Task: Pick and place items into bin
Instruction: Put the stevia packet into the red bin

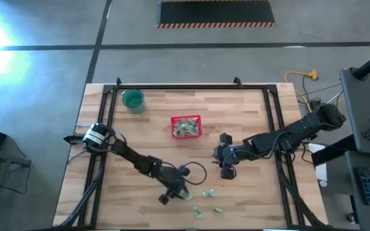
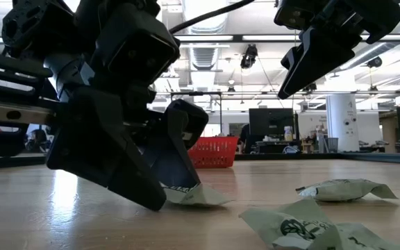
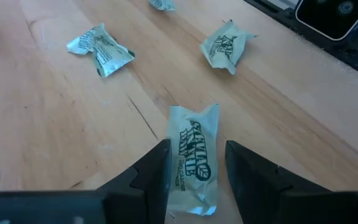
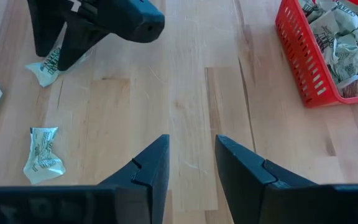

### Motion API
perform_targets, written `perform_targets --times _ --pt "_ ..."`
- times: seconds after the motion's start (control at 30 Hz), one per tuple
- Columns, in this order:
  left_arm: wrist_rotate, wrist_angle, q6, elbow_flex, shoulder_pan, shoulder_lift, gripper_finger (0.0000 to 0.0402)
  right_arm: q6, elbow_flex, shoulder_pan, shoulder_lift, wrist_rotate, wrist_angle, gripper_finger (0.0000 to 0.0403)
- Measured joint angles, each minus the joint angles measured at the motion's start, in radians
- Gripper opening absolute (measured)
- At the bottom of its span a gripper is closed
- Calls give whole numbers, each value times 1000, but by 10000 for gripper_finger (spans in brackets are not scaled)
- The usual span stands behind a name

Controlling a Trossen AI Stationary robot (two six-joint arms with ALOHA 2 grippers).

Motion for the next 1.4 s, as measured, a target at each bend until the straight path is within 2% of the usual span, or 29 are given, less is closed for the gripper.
perform_targets --times 0.17,0.63,1.0,1.23,1.4 --pt "-1 -2 2 0 2 -1 115 0 0 0 0 0 0 116" --pt "-3 -7 62 6 2 -11 15 0 0 0 0 0 -1 111" --pt "-58 -6 64 -2 2 -97 4 -4 0 0 0 1 -1 104" --pt "-242 -99 142 -29 4 -180 4 -4 0 0 0 1 0 100" --pt "-436 -193 213 -34 4 -230 4 -4 0 0 1 2 1 102"
